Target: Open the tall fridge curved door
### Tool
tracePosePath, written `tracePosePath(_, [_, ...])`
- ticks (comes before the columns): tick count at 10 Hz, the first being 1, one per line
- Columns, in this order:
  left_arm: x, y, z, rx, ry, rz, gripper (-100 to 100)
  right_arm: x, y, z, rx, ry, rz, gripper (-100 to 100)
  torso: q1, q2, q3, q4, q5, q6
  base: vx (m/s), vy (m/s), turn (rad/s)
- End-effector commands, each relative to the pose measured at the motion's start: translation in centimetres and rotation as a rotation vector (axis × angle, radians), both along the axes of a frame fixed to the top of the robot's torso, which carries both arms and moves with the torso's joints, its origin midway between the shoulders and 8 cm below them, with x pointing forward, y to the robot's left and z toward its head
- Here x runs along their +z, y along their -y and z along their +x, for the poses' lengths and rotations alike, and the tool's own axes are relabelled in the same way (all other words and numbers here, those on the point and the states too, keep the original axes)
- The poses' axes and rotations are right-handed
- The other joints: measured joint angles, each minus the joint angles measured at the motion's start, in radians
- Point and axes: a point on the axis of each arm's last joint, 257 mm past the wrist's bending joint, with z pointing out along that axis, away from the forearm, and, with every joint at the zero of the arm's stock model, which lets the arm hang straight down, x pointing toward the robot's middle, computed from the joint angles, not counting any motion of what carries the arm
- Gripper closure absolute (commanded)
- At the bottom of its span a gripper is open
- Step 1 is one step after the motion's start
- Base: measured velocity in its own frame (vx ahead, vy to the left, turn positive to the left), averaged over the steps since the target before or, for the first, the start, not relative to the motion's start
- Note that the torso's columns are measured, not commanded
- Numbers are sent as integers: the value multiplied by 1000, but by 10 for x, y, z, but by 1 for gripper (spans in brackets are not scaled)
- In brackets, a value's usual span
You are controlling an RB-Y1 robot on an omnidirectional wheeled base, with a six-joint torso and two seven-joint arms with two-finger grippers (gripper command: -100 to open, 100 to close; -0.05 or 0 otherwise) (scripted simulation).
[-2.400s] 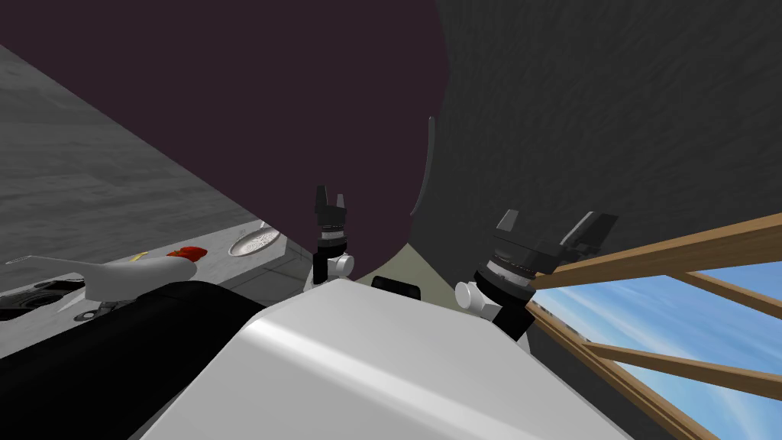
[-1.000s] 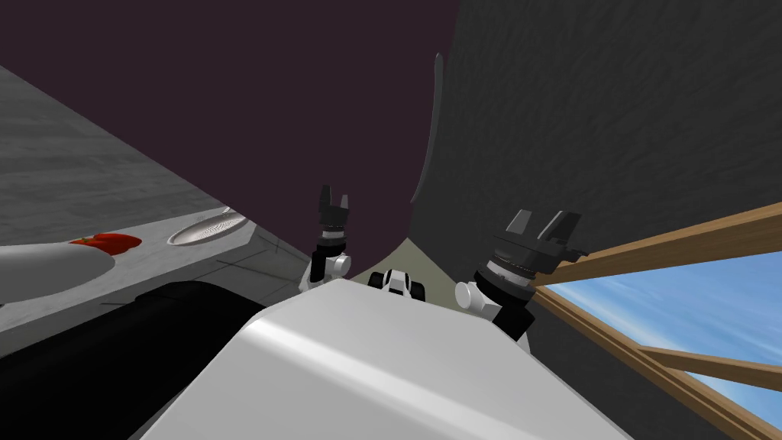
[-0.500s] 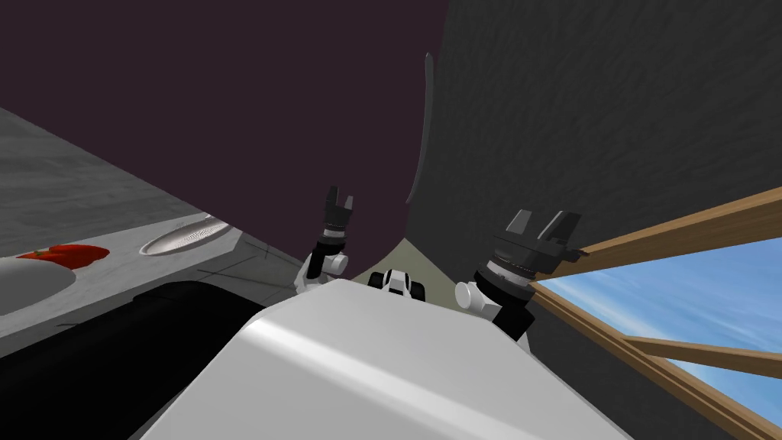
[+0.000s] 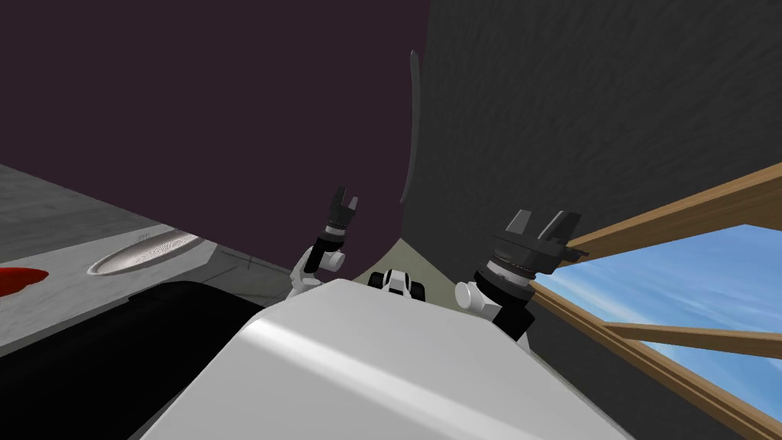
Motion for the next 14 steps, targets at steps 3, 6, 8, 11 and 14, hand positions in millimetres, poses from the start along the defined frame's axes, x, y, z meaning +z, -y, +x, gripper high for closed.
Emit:
tracePosePath(3, [-10,7,17,-77,-66,59,-100,0,0,0,0,0,0,0,0,0,0,0,0,0,73,-48,-137])
tracePosePath(6, [-17,7,30,-121,-118,91,-100,0,0,0,0,0,0,0,2,2,1,1,0,0,59,-39,-121])
tracePosePath(8, [-20,7,36,-142,-146,115,-100,0,0,0,0,0,0,0,0,-1,0,0,0,0,80,-55,-144])
tracePosePath(11, [-25,4,50,-169,-200,145,-100,0,0,0,0,0,0,0,2,2,1,0,1,-1,62,-32,-111])
tracePosePath(14, [-30,-3,64,-183,-256,182,-100,0,0,0,0,0,0,0,1,1,0,0,0,-1,72,-36,-147])
